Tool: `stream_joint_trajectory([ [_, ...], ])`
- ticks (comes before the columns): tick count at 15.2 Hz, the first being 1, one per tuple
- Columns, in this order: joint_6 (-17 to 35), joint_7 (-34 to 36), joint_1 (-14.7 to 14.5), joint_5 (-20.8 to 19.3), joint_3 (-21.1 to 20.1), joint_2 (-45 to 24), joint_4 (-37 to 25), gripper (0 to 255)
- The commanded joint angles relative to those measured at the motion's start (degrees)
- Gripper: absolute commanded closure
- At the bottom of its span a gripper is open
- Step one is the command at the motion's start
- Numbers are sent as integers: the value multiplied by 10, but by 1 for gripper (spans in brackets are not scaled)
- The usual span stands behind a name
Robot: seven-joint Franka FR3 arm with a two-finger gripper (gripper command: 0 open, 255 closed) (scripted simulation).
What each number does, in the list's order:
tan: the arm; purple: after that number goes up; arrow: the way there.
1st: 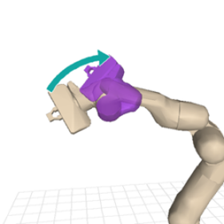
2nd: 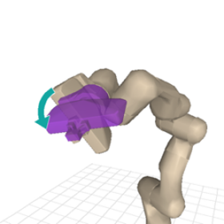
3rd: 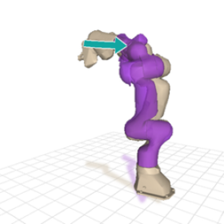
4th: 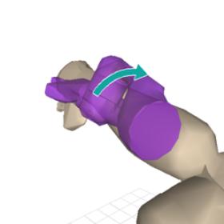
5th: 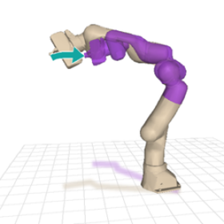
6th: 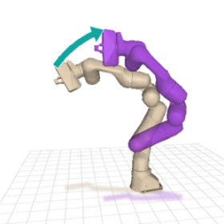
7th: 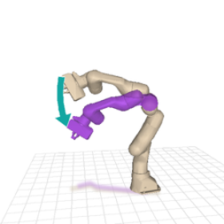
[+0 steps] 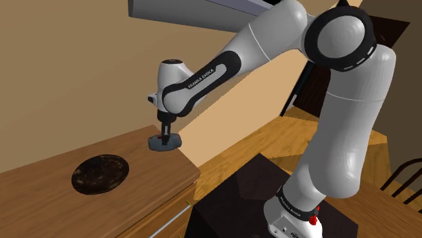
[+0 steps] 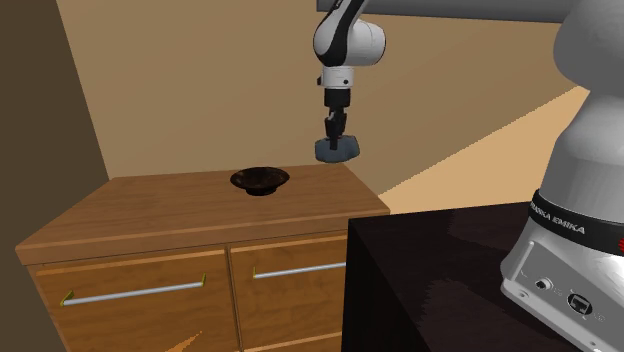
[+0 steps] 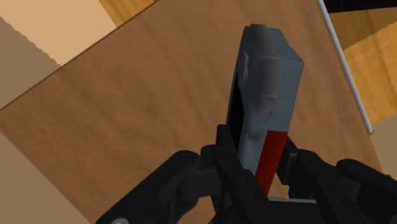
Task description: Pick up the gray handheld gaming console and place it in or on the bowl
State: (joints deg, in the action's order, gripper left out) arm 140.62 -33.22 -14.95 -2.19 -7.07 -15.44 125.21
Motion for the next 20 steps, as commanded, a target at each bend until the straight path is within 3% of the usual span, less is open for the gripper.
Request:
stream_joint_trajectory([
  [1,-13,-1,0,2,-1,9,-4,255],
  [10,-86,100,-73,-24,-19,-101,-186,255],
  [19,-201,171,-151,-45,-24,-255,-453,255],
  [20,-195,171,-151,-45,-23,-259,-451,255],
])
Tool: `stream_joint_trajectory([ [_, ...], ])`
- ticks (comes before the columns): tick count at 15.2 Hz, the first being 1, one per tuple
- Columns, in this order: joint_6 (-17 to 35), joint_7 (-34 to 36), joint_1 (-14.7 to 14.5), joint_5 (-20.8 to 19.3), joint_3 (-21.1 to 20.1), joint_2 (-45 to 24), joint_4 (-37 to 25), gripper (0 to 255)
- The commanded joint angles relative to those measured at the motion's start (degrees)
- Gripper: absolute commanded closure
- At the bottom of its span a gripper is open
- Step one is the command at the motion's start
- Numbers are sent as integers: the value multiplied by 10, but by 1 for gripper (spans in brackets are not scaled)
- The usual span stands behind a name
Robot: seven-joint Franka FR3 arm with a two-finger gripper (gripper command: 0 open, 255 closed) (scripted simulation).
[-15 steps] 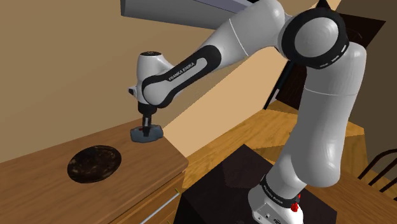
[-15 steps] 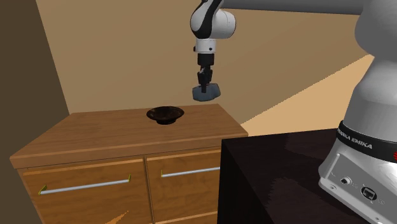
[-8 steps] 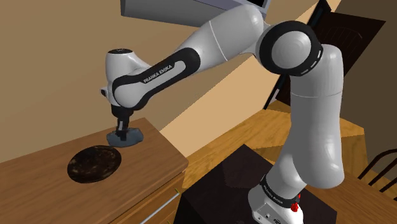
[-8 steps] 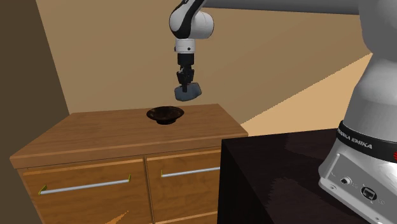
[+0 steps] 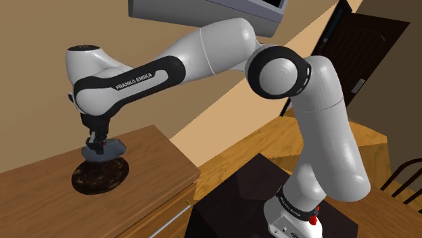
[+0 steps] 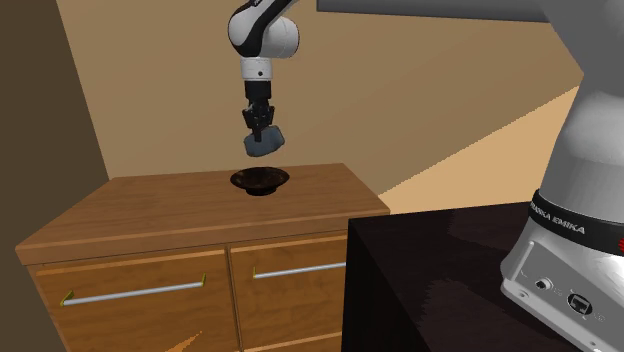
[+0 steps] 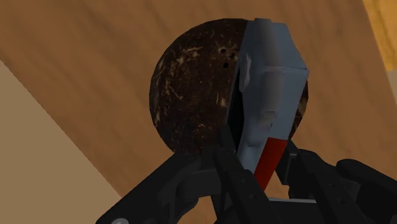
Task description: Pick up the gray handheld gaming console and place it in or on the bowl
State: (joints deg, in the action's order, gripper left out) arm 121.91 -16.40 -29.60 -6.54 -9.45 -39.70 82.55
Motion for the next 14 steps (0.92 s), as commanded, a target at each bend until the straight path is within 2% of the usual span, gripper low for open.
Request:
stream_joint_trajectory([
  [1,-3,3,-5,-2,1,-20,-23,255],
  [14,61,7,-9,-10,8,-78,-16,255],
])
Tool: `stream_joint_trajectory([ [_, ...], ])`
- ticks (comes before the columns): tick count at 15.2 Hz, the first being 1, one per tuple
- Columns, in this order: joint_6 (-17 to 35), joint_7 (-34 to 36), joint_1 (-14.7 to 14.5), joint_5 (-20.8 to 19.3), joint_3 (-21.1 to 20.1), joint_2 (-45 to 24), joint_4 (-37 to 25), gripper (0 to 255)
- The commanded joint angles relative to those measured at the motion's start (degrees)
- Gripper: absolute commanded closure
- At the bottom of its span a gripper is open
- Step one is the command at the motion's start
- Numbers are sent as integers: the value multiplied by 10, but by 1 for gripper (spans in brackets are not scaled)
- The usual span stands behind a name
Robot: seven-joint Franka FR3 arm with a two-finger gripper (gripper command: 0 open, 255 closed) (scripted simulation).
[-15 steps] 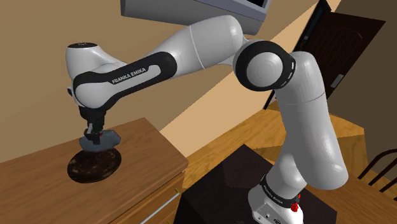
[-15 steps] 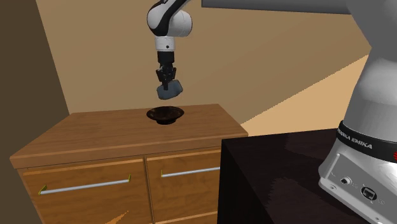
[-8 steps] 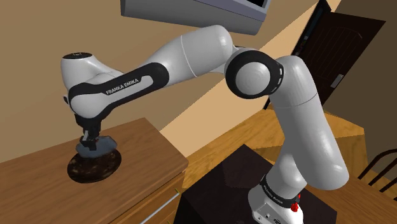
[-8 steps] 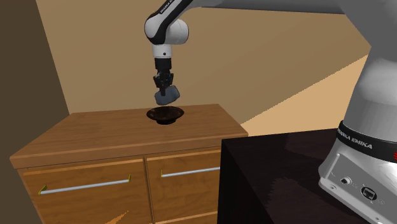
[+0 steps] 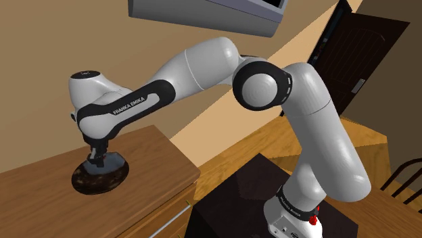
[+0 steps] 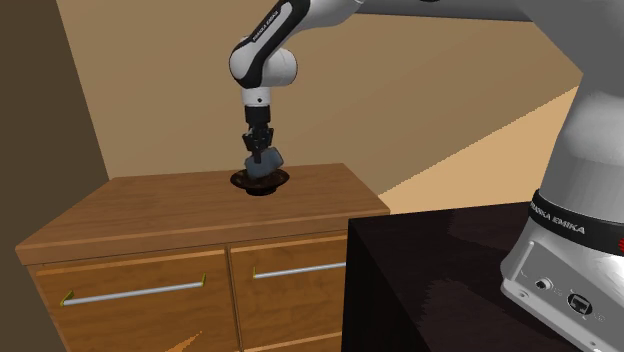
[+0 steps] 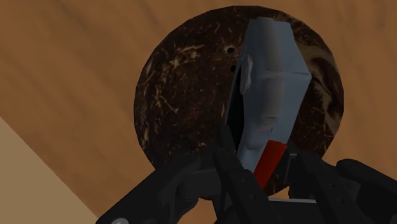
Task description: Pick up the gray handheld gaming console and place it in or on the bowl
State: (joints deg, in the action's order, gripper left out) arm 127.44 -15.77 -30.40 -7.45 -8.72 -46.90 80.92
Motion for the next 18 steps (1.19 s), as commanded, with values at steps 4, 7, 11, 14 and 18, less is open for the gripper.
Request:
stream_joint_trajectory([
  [4,10,1,-1,-1,1,-10,-1,255],
  [7,10,1,-1,-1,1,-10,-1,255],
  [11,10,1,-1,-1,1,-10,-1,0],
  [14,10,1,-1,-1,1,-10,-1,0],
  [18,-25,-1,2,3,-3,26,0,0],
])
